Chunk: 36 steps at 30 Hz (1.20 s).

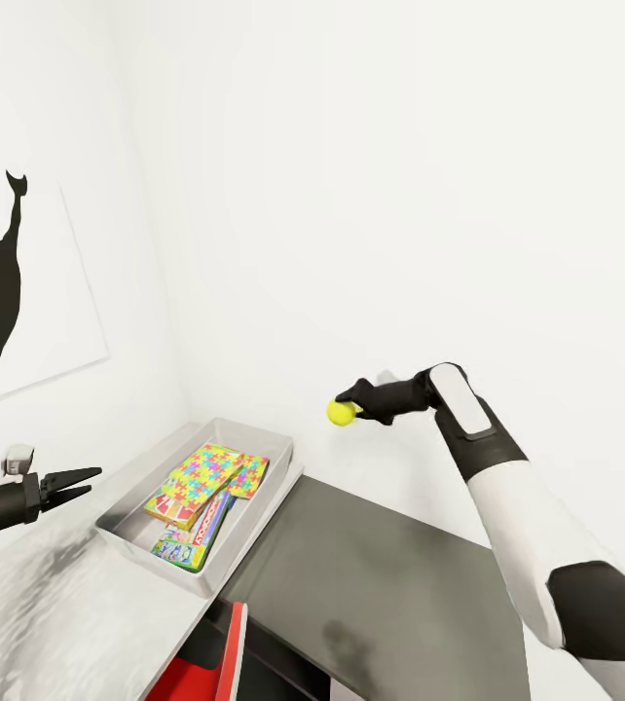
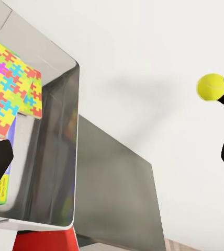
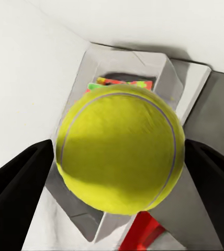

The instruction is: Put all the toys in the child's room - the three board games (two on the bed and one on the table), the two jigsaw puzzles on the table, and the tennis ball on the table - inside the toy box on the table in the child's room.

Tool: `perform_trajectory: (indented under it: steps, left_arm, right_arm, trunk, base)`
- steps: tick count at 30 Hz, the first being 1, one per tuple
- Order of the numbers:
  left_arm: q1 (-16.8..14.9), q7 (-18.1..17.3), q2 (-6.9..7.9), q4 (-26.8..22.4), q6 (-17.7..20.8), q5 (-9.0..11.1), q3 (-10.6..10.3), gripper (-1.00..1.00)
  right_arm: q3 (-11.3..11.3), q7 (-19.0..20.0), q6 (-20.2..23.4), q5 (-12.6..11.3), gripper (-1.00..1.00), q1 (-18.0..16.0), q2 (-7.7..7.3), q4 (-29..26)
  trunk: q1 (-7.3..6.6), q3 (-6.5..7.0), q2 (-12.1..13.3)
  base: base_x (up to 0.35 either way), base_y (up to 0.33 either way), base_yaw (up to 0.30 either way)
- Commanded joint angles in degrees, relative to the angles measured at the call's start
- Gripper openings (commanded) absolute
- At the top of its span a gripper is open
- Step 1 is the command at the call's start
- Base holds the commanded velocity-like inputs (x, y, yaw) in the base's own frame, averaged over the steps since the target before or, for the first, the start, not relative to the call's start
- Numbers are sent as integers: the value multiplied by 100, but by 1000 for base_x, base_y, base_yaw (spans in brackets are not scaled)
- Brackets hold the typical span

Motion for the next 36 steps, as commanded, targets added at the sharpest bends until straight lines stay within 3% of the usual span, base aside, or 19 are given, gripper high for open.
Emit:
perform_trajectory:
  steps: [1,3,5,9,13,18,21,33,36]
  left_arm:
    - [-4,-25,2,0,20,-12,4,100]
    - [-4,-25,2,0,20,-17,4,100]
    - [-6,-25,2,4,20,-19,4,100]
    - [-7,-25,2,2,20,-19,5,100]
    - [-7,-25,2,2,20,-20,10,100]
    - [-7,-25,2,7,20,-21,12,100]
    - [-7,-25,3,6,20,-20,12,100]
    - [-7,-25,7,6,20,-16,12,100]
    - [-7,-25,5,8,20,-14,12,100]
  right_arm:
    - [46,-103,-22,73,-100,-196,173,378]
    - [84,-141,-149,274,-100,-413,405,802]
    - [107,-149,-362,660,-100,-583,685,1100]
    - [117,-122,-504,1237,-100,-673,976,1226]
    - [164,-108,-528,1453,-100,-684,976,1253]
    - [624,-78,-541,1508,-100,-695,976,1243]
    - [756,-2,-548,1510,-100,-697,976,1239]
    - [895,996,-561,1535,-100,-680,976,1236]
    - [1057,1129,-561,1537,-100,-679,976,1236]
  trunk:
    - [3,-14,-14]
    - [3,-14,-14]
    - [3,-14,-14]
    - [3,-14,-14]
    - [3,-13,-14]
    - [3,-19,-14]
    - [3,-32,-14]
    - [3,-106,-14]
    - [3,-125,-14]
  base:
    - [0,0,0]
    - [0,0,0]
    - [0,0,0]
    - [0,0,0]
    - [0,0,0]
    - [0,0,0]
    - [0,0,0]
    - [0,0,0]
    - [0,0,0]
